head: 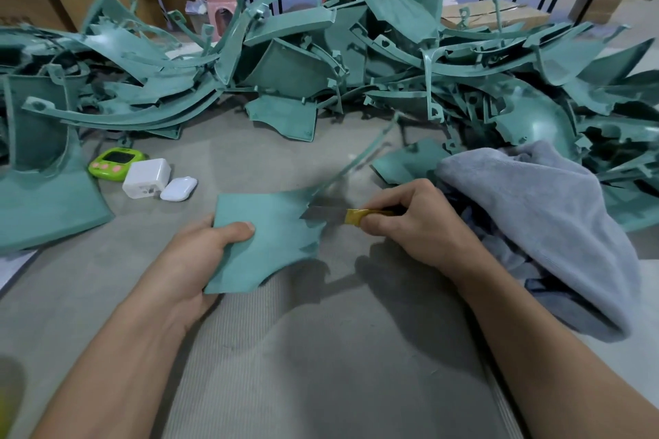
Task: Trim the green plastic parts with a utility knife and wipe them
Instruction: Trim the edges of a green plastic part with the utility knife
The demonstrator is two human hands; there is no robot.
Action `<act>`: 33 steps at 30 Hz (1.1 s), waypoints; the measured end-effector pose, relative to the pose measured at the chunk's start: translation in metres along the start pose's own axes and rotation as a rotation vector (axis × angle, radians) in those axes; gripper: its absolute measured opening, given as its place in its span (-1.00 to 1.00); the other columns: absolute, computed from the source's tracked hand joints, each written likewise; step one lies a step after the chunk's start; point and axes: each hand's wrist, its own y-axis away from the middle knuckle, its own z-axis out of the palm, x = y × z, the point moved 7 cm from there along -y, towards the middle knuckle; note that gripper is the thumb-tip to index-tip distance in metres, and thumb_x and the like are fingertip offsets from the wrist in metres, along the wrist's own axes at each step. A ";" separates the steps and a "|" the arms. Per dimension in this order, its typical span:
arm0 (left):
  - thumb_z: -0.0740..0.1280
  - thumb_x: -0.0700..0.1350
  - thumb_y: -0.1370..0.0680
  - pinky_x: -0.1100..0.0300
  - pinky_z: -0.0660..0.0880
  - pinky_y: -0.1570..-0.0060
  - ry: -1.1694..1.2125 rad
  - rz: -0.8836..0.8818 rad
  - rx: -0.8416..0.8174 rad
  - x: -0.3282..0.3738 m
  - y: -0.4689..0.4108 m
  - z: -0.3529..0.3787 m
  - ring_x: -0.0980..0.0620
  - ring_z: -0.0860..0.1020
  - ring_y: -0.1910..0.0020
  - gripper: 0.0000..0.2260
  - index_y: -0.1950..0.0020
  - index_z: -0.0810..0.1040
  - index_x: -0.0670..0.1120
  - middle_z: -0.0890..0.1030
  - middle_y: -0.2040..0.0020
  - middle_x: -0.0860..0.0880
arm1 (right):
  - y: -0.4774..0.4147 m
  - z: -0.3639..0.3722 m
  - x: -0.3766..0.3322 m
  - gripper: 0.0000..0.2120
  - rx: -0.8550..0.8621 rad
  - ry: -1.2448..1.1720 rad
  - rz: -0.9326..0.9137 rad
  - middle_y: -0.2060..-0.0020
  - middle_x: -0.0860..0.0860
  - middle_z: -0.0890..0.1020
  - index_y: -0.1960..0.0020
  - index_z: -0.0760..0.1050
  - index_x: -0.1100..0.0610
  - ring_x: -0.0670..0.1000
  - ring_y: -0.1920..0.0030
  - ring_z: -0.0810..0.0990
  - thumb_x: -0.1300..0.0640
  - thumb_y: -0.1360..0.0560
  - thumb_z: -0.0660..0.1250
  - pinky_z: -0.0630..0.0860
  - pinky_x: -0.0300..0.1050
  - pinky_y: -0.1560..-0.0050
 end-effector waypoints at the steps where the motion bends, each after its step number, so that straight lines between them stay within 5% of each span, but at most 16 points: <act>1: 0.31 -0.30 -0.60 0.08 0.59 0.50 0.042 -0.007 0.021 0.000 0.000 -0.001 -0.12 0.70 0.35 -0.85 -0.12 0.62 -0.23 0.73 0.13 -0.22 | 0.001 0.003 -0.001 -0.93 -0.031 -0.026 0.004 0.42 -0.06 0.63 0.18 0.75 -0.04 -0.13 0.41 0.44 0.10 -0.46 0.54 0.40 -0.17 0.36; 4: 0.30 -0.31 -0.60 0.11 0.59 0.51 0.110 -0.026 0.037 0.002 0.001 -0.001 -0.08 0.69 0.38 -0.87 -0.08 0.62 -0.24 0.73 0.18 -0.19 | 0.004 0.015 -0.004 -0.95 -0.110 0.021 0.039 0.41 0.02 0.63 0.19 0.75 -0.08 -0.08 0.40 0.44 0.06 -0.43 0.55 0.40 -0.08 0.33; 10: 0.27 -0.32 -0.61 0.14 0.55 0.57 0.152 -0.026 0.059 0.004 0.002 -0.001 -0.05 0.67 0.44 -0.88 -0.04 0.60 -0.24 0.72 0.27 -0.16 | 0.003 0.003 -0.004 -0.91 0.169 -0.002 0.086 0.34 0.04 0.70 0.17 0.75 -0.02 0.00 0.37 0.57 0.00 -0.47 0.53 0.54 0.01 0.28; 14: 0.28 -0.32 -0.60 0.09 0.59 0.53 0.147 -0.028 0.061 0.004 0.003 -0.001 -0.06 0.68 0.42 -0.88 -0.06 0.60 -0.23 0.73 0.24 -0.17 | 0.007 0.014 -0.009 -0.94 -0.032 -0.053 0.037 0.39 0.07 0.65 0.20 0.75 -0.03 -0.07 0.40 0.47 0.05 -0.45 0.54 0.42 -0.07 0.34; 18: 0.27 -0.33 -0.61 0.08 0.59 0.54 0.140 -0.020 0.056 0.004 0.003 0.001 -0.07 0.68 0.42 -0.87 -0.07 0.60 -0.23 0.72 0.25 -0.16 | 0.002 0.004 -0.003 -0.93 0.179 0.050 0.068 0.37 0.03 0.68 0.21 0.74 -0.05 -0.10 0.40 0.51 0.05 -0.46 0.54 0.49 -0.01 0.32; 20: 0.27 -0.33 -0.61 0.10 0.58 0.54 0.134 -0.013 0.062 0.005 0.004 0.001 -0.07 0.68 0.41 -0.87 -0.08 0.60 -0.23 0.73 0.24 -0.16 | 0.001 0.006 -0.005 -0.93 0.145 -0.010 0.038 0.42 0.02 0.64 0.22 0.74 -0.03 -0.08 0.40 0.47 0.05 -0.45 0.54 0.43 0.00 0.35; 23: 0.28 -0.32 -0.61 0.11 0.60 0.50 0.140 -0.017 0.072 0.004 0.003 0.000 -0.06 0.69 0.39 -0.86 -0.09 0.61 -0.23 0.73 0.20 -0.16 | 0.004 0.018 -0.006 -0.94 -0.009 0.002 0.046 0.45 -0.07 0.61 0.22 0.74 -0.11 -0.17 0.42 0.45 0.04 -0.42 0.56 0.40 -0.14 0.36; 28: 0.28 -0.31 -0.62 0.17 0.58 0.52 0.168 -0.034 0.077 0.005 0.003 -0.001 -0.02 0.69 0.39 -0.88 -0.07 0.61 -0.22 0.73 0.22 -0.13 | 0.001 0.005 -0.002 -0.88 0.212 0.044 0.063 0.47 -0.01 0.61 0.28 0.72 -0.04 -0.18 0.50 0.40 0.06 -0.44 0.54 0.35 -0.27 0.46; 33: 0.26 -0.29 -0.63 0.21 0.59 0.50 0.211 -0.073 0.047 0.004 0.007 0.000 0.01 0.69 0.40 -0.88 -0.03 0.60 -0.21 0.73 0.24 -0.11 | 0.002 0.013 -0.006 -0.95 0.039 -0.176 -0.008 0.42 0.02 0.65 0.19 0.75 -0.01 -0.09 0.40 0.50 0.05 -0.40 0.51 0.42 -0.14 0.34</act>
